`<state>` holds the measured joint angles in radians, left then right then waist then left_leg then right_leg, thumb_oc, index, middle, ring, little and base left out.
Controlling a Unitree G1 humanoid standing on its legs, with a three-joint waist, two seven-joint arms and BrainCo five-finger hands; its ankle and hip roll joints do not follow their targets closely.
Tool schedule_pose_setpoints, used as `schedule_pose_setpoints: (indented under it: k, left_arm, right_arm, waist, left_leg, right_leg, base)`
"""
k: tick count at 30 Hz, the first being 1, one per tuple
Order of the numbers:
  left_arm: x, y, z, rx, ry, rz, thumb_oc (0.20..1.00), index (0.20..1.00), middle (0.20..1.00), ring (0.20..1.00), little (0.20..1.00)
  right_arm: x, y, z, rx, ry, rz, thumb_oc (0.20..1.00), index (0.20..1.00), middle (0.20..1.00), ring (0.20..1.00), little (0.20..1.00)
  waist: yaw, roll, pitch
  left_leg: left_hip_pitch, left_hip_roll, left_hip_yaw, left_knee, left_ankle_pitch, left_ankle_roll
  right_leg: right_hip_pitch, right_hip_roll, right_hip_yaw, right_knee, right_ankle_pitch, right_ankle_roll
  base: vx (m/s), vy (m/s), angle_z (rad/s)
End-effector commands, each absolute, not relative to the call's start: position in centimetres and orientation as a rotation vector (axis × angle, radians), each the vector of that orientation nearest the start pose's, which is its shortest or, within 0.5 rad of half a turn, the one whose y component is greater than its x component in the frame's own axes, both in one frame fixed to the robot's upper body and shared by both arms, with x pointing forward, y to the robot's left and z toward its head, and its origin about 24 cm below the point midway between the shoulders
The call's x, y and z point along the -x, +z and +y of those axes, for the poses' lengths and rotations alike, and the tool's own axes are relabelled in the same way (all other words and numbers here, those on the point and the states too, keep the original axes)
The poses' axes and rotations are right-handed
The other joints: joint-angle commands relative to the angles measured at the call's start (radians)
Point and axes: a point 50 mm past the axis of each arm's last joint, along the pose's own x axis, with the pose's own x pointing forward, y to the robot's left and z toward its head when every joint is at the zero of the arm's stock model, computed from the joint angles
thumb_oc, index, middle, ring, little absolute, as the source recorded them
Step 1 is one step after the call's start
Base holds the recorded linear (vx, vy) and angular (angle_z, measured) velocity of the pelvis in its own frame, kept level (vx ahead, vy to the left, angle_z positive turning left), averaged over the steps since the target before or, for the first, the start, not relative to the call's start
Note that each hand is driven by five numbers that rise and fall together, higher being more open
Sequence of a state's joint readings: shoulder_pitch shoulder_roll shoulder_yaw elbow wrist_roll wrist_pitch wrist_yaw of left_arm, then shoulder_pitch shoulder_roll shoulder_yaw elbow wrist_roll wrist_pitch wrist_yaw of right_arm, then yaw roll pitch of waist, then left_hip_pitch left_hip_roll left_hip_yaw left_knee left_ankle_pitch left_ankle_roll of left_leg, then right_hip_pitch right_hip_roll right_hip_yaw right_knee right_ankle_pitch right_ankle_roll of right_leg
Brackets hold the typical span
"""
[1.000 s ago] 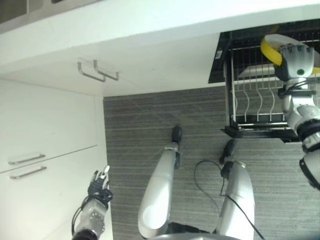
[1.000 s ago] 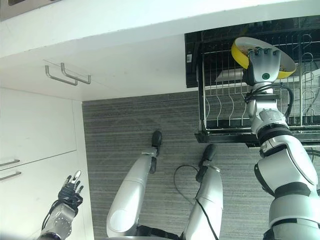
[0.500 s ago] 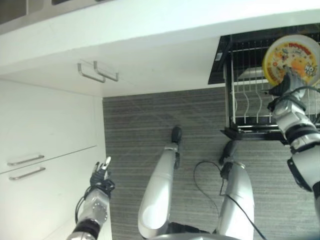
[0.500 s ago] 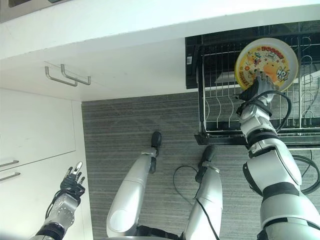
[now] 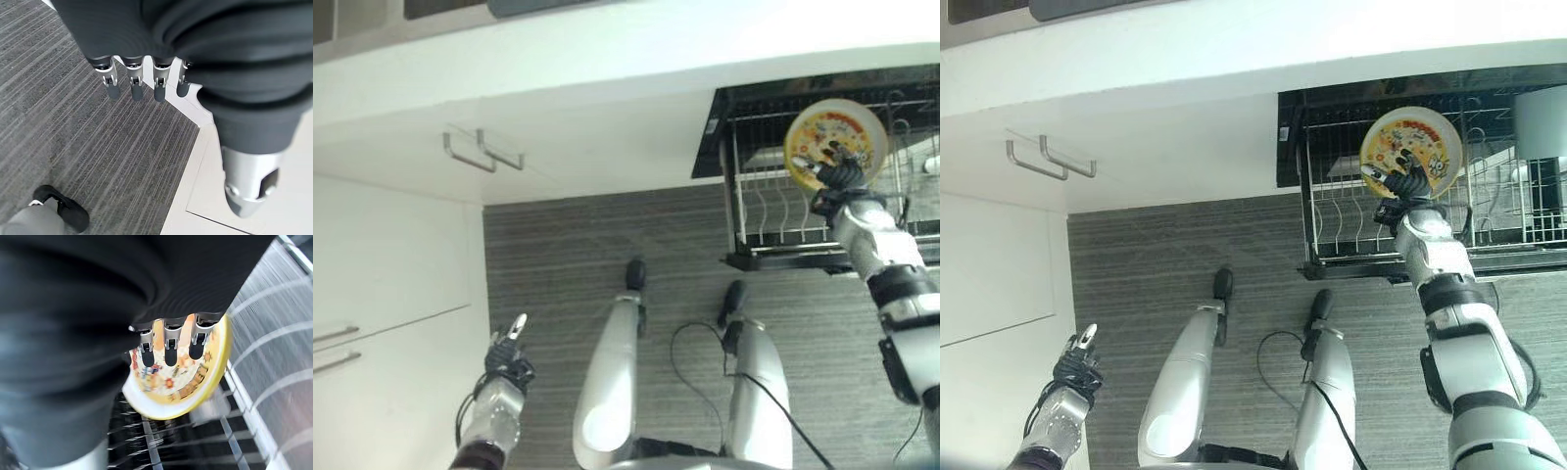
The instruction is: Place the dishes in the dishwasher.
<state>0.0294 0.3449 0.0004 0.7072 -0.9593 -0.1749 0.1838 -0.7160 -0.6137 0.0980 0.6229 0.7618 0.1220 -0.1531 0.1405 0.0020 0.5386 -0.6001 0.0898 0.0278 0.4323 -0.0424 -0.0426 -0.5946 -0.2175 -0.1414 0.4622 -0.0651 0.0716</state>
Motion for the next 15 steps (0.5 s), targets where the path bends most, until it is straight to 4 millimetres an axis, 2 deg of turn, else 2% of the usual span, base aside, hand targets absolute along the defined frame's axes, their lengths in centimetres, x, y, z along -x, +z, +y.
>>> schedule_pose_setpoints:
  k: [1, 2, 5, 6, 13, 15]
  left_arm:
    - [-14.6, -9.2, 29.2, 0.433, 0.746, 0.527, 1.000, 1.000, 1.000, 1.000, 1.000]
    - [-14.6, -9.3, 29.1, 0.437, 0.749, 0.527, 1.000, 1.000, 1.000, 1.000, 1.000]
    - [-13.9, -9.7, 28.7, 0.442, 0.771, 0.537, 1.000, 1.000, 1.000, 1.000, 1.000]
    - [-13.5, -10.0, 28.5, 0.442, 0.787, 0.545, 1.000, 1.000, 1.000, 1.000, 1.000]
    - [-11.6, -10.9, 28.5, 0.436, 0.860, 0.574, 1.000, 1.000, 1.000, 1.000, 1.000]
    - [-10.4, -11.2, 28.7, 0.443, 0.912, 0.580, 1.000, 1.000, 1.000, 1.000, 1.000]
  right_arm:
    - [-36.2, 16.1, -27.2, -0.339, -0.198, -0.099, 1.000, 1.000, 1.000, 1.000, 1.000]
    - [-36.0, 16.3, -27.1, -0.374, -0.193, -0.118, 1.000, 1.000, 1.000, 1.000, 1.000]
    - [-35.1, 16.6, -26.7, -0.493, -0.185, -0.170, 1.000, 1.000, 1.000, 1.000, 1.000]
    - [-34.5, 16.4, -26.7, -0.588, -0.203, -0.174, 1.000, 1.000, 1.000, 1.000, 1.000]
    - [-31.9, 13.1, -25.6, -0.742, -0.143, -0.067, 1.000, 1.000, 1.000, 1.000, 1.000]
    - [-29.0, 11.2, -26.4, -0.711, -0.220, -0.122, 1.000, 1.000, 1.000, 1.000, 1.000]
  waist:
    - [-0.008, 0.009, -0.019]
    - [-0.013, 0.005, -0.019]
    - [-0.029, -0.007, -0.020]
    - [-0.037, -0.017, -0.029]
    - [-0.074, -0.060, -0.061]
    - [-0.108, -0.089, -0.072]
  left_leg:
    - [0.041, 0.006, 0.006, -0.001, -0.054, 0.003]
    - [0.035, 0.008, 0.013, -0.012, -0.025, 0.009]
    - [0.072, 0.018, 0.028, -0.025, -0.027, 0.007]
    - [0.097, 0.026, 0.037, -0.038, -0.028, 0.005]
    - [0.163, 0.046, 0.069, -0.087, -0.019, 0.000]
    - [0.188, 0.057, 0.086, -0.118, -0.018, 0.002]
  right_leg:
    - [0.050, 0.067, -0.003, -0.010, -0.053, -0.040]
    - [0.045, 0.067, -0.009, -0.024, -0.026, -0.048]
    - [0.083, 0.075, -0.004, -0.045, -0.023, -0.047]
    - [0.113, 0.081, -0.002, -0.067, -0.020, -0.046]
    - [0.193, 0.097, -0.002, -0.149, 0.002, -0.039]
    - [0.219, 0.106, 0.012, -0.186, 0.018, -0.028]
  base:
    - [-0.01, 0.034, -0.13]
    - [-0.03, 0.035, -0.18]
    - [0.04, 0.034, -0.18]
    - [0.07, 0.005, -0.15]
    - [0.07, -0.011, -0.09]
    - [0.04, -0.077, -0.17]
